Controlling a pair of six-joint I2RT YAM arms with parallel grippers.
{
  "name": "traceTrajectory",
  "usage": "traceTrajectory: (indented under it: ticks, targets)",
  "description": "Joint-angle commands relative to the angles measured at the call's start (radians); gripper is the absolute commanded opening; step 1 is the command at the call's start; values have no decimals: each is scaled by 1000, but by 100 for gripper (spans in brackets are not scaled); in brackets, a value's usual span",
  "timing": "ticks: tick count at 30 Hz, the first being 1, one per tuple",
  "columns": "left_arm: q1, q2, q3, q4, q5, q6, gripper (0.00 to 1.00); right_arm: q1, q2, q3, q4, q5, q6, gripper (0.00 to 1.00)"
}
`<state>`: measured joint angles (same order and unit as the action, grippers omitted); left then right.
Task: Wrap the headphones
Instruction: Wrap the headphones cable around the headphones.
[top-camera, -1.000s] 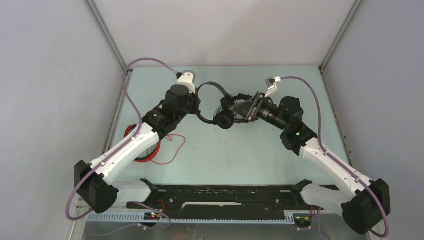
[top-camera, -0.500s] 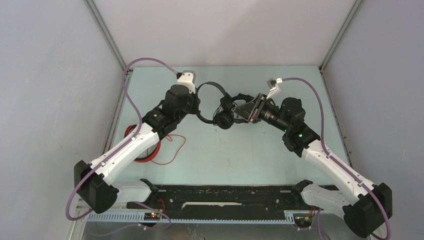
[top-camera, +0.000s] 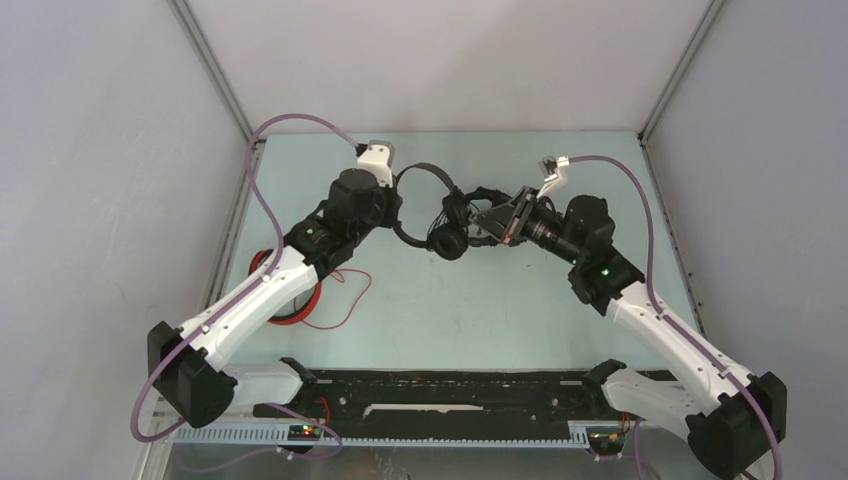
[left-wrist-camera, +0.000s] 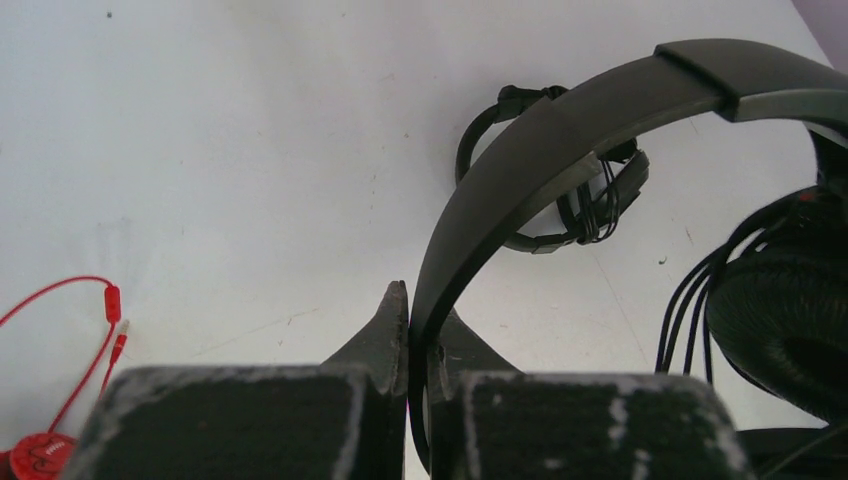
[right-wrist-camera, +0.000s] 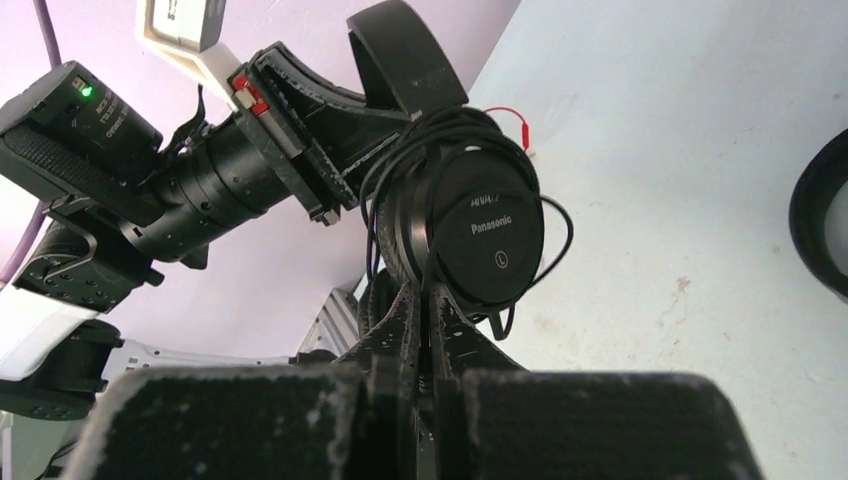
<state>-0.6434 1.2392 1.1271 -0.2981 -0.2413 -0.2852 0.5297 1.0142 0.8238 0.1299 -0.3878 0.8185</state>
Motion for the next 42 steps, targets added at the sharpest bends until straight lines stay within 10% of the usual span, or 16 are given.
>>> traceTrajectory:
  ticks: [1, 13, 22, 42]
  targets:
    - [-7, -67, -33, 154, 159, 114, 0, -48, -10, 42, 65, -6, -31, 0]
    - [-17, -49, -50, 108, 195, 284, 0, -85, 76, 204, 48, -122, -16, 0]
    - [-21, 38, 42, 6, -62, 101, 0, 11, 105, 214, 163, -134, 147, 0]
    - [-21, -28, 78, -42, -24, -151, 0, 185, 239, 179, 171, 158, -33, 0]
